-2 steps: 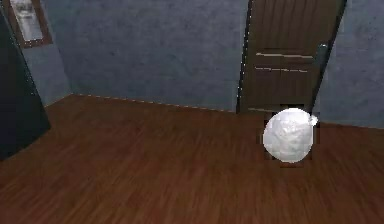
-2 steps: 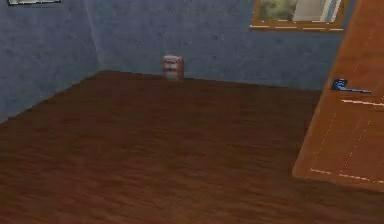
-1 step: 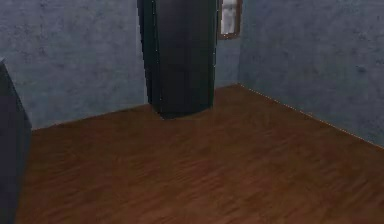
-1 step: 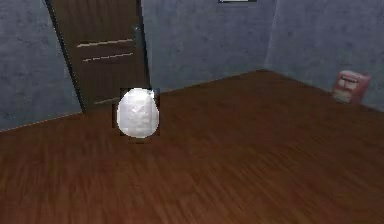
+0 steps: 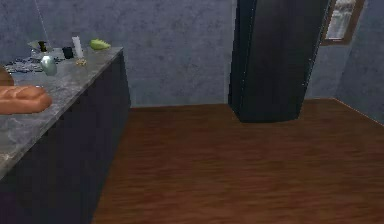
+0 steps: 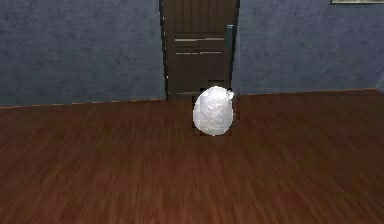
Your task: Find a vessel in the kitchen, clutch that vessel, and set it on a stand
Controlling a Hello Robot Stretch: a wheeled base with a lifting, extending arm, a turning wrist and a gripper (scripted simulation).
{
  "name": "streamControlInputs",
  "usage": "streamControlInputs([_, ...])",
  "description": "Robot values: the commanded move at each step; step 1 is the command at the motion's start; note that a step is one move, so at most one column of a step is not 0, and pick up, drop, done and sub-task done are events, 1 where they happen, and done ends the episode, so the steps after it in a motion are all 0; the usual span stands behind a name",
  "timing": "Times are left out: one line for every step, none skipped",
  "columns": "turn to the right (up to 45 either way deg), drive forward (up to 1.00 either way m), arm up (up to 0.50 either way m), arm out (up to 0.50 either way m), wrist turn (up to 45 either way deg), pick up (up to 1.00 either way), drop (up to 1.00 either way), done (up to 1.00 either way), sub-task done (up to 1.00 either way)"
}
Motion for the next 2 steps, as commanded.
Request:
streamControlInputs([0.0, 0.20, 0.00, 0.00, 0.0, 0.00, 0.00, 0.00, 0.00])
streamControlInputs([-6.0, 0.00, 0.00, 0.00, 0.0, 0.00, 0.00, 0.00, 0.00])
